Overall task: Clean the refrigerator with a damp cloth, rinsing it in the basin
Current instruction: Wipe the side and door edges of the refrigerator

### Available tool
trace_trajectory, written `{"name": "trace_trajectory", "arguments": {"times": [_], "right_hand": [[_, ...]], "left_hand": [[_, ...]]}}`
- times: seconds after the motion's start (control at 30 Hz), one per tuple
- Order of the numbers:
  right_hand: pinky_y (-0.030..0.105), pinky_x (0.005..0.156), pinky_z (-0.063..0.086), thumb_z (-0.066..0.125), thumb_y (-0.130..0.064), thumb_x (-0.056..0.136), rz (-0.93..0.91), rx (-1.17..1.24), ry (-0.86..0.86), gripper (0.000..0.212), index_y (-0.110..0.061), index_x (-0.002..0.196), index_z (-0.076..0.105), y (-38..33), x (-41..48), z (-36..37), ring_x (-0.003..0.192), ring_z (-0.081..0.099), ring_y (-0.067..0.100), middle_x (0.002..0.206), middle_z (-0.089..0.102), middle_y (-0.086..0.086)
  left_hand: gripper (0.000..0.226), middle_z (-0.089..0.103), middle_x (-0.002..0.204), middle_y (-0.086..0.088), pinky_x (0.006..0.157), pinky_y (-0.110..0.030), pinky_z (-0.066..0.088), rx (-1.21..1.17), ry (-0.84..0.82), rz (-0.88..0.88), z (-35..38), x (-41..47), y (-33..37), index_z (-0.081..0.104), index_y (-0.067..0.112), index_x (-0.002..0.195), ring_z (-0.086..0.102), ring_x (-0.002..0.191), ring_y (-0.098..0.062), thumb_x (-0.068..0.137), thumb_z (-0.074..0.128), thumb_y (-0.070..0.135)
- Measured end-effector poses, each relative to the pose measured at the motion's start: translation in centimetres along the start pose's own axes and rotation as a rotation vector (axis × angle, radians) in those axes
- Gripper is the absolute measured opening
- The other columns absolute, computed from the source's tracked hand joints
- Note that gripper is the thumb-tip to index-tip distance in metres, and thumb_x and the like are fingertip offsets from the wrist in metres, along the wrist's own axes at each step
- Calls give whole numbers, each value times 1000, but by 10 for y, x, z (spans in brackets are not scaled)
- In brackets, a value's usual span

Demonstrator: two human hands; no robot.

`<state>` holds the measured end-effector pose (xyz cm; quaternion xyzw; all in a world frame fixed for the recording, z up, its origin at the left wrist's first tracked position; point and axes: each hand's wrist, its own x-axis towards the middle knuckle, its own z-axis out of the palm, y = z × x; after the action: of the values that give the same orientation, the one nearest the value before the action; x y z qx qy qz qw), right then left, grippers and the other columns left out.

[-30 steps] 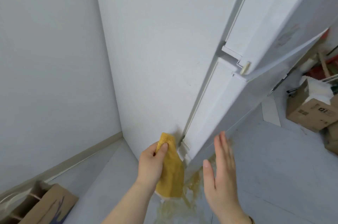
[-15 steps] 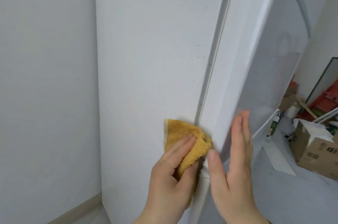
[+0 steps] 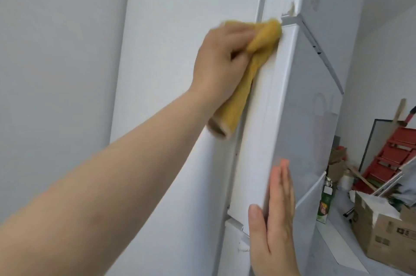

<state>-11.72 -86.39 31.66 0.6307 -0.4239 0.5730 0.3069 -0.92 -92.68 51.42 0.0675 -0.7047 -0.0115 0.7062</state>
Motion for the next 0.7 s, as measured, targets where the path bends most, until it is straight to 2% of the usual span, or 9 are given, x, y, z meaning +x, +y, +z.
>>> {"name": "trace_trajectory", "arguments": {"times": [0.07,0.17,0.23,0.33,0.43,0.5,0.57,0.63,0.7], "right_hand": [[10,110,11,34,-33,92,17,31,8,60,-44,143,5,0,0,0,139,6,-3,151,0,-29],[8,108,12,37,-26,84,39,49,5,69,-47,142,8,0,-2,-3,139,8,-4,150,2,-30],[8,109,11,35,-34,91,23,16,-1,61,-45,143,5,0,-1,-2,139,7,-3,151,1,-28],[10,110,8,20,-50,96,32,14,19,51,-45,143,1,-2,-1,4,140,4,-1,152,-1,-27],[10,110,7,18,-50,96,21,17,24,50,-44,143,0,-2,1,5,140,3,-2,151,-2,-27],[8,110,7,18,-51,96,35,11,-2,50,-46,142,0,-3,2,3,139,2,-3,151,-3,-29],[6,108,8,22,-50,95,33,20,-16,52,-48,142,-1,-3,0,1,139,3,-5,150,-3,-30],[6,108,9,30,-40,94,26,14,-2,57,-49,141,0,-2,0,0,139,3,-6,150,-3,-31],[7,109,8,26,-43,96,22,-4,10,53,-47,142,0,-2,0,1,139,3,-4,151,-2,-29]], "left_hand": [[28,59,103,9,97,-22,40,-130,55,-142,4,16,0,69,23,96,54,104,-9,82,53,4],[26,55,88,20,83,-5,37,-154,174,-334,-1,-27,-12,61,33,88,51,90,1,86,56,8],[33,52,86,29,76,5,31,-115,194,-422,-3,-73,-20,60,38,84,48,83,12,85,56,5],[43,52,92,34,77,7,30,-135,145,-470,-6,-112,-21,59,46,81,49,86,23,84,57,3],[29,57,101,25,83,6,29,-32,70,-353,-12,-83,-23,68,28,99,48,95,14,83,56,7],[29,62,109,15,91,-7,35,-18,72,-354,-13,-45,-23,68,21,106,53,103,2,85,54,9],[30,65,106,12,89,-18,41,-55,99,-411,-9,-26,-22,67,26,107,57,104,-9,87,50,10],[31,66,103,13,86,-16,41,-97,107,-420,-3,-36,-15,67,28,107,58,101,-10,86,50,13],[34,62,109,17,87,-8,36,-63,54,-349,-2,-65,-7,67,27,108,54,104,-5,80,49,19]]}}
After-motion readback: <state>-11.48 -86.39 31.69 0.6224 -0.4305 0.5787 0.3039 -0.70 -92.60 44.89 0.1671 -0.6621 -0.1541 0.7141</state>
